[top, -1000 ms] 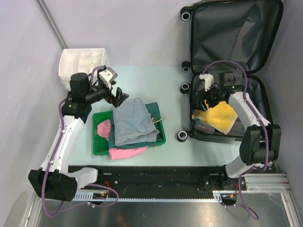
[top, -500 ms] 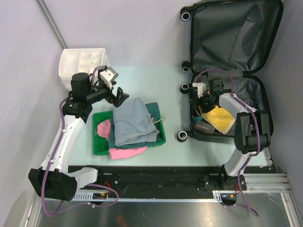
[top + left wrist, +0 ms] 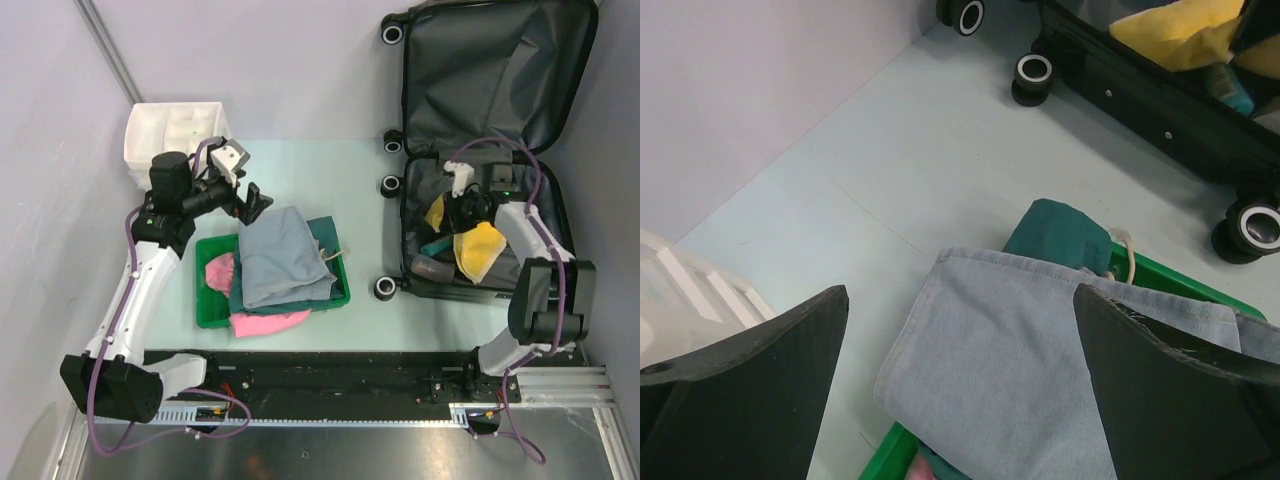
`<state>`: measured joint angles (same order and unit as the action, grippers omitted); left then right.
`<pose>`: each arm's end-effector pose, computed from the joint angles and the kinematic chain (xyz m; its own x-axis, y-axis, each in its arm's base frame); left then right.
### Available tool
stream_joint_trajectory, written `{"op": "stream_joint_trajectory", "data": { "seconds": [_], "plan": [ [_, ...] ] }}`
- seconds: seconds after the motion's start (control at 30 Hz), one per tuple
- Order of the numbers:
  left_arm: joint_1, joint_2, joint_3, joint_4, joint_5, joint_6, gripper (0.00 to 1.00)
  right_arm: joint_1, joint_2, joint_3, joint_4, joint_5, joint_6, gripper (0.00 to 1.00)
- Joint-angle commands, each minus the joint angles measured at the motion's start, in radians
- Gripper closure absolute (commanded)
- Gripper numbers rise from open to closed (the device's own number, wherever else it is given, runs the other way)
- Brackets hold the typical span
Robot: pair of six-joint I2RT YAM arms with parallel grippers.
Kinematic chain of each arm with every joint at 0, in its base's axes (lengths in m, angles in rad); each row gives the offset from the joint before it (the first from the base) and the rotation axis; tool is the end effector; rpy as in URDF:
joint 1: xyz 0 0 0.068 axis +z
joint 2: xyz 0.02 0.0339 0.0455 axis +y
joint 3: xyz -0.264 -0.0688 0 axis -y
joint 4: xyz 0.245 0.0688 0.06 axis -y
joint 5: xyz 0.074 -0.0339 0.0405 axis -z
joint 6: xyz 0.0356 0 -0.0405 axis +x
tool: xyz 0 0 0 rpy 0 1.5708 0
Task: Open, take out, and arrange the luggage
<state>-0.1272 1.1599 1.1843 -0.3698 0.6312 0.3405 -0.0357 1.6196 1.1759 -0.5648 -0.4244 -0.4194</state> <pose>0.2500 -0.0531 0.3867 -0.0984 0.2844 -0.9536 0.7278 0.6741 0.1259 0.3370 0.0026 0.2361 -0.6961 -0.3465 -0.6288 -0.5150 0.8512 0.1011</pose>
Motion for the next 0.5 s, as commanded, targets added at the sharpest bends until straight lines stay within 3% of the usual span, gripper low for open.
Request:
{"op": "stream_joint_trajectory", "data": {
  "seconds": [0.0,0.1,0.23,0.47],
  "plan": [
    [-0.006,0.004,0.057,0.005,0.005,-0.028,0.01,-0.093,-0.102,0.037,0.022,-0.144,0.033,0.82],
    [-0.006,0.004,0.063,0.006,0.005,-0.037,0.01,-0.165,-0.119,0.047,0.052,-0.246,0.085,0.99],
    [-0.006,0.007,0.067,0.006,0.004,-0.054,0.01,-0.216,-0.145,0.065,0.114,-0.368,0.165,1.00],
    [-0.006,0.007,0.072,0.005,0.013,-0.118,0.01,-0.199,-0.260,0.065,0.402,-0.537,0.491,1.00]
  ]
}}
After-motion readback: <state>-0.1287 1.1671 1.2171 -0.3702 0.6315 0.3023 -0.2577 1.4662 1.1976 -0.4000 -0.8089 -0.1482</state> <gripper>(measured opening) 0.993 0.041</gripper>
